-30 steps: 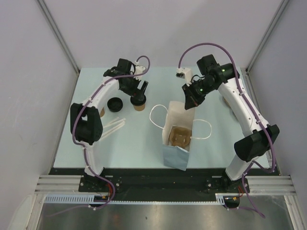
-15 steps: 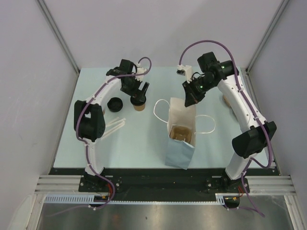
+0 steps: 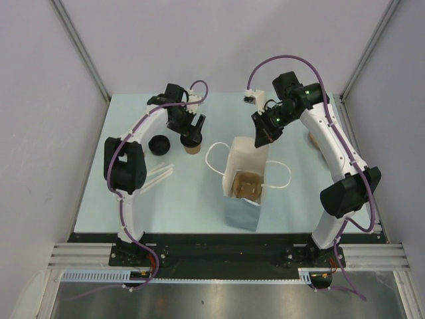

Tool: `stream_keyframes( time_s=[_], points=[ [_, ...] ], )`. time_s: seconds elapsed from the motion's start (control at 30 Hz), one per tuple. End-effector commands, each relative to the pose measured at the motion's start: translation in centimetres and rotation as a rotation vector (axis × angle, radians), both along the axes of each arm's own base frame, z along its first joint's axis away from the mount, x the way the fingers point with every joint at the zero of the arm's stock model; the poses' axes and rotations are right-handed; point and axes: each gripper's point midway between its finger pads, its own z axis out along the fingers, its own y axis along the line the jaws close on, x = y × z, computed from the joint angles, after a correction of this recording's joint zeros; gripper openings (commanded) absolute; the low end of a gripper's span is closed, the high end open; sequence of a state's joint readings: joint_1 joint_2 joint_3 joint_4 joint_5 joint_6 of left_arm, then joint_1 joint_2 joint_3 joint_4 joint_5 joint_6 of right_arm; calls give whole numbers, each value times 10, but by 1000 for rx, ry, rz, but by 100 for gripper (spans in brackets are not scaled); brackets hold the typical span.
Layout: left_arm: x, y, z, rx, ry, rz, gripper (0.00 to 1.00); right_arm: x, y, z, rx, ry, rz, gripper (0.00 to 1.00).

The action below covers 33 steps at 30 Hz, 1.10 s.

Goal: Pack the takeout coffee

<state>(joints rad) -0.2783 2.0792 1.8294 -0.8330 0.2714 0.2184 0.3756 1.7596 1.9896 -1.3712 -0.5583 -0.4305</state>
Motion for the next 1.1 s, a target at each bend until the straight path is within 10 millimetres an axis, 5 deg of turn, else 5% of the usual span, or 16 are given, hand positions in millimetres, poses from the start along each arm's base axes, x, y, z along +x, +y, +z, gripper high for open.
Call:
stream_keyframes(
  time_s=[0.0, 0.3, 0.57, 0.8, 1.07],
  points=[
    [7, -3, 13, -31, -22, 5, 97, -14, -3, 2, -11, 54, 22, 0],
    [4, 0, 8, -46, 16, 15, 86, -13, -3, 3, -9, 49, 20, 0],
    [2, 2, 35, -56, -23, -9, 64, -9, 0, 10, 10, 26, -1, 0],
    [-1, -4, 106, -133, -164, -95, 51, 11, -2, 21, 45, -8, -107, 0],
    [-17, -22, 238, -292, -379, -197, 45, 22, 1, 21, 76, 3, -164, 0]
  ],
)
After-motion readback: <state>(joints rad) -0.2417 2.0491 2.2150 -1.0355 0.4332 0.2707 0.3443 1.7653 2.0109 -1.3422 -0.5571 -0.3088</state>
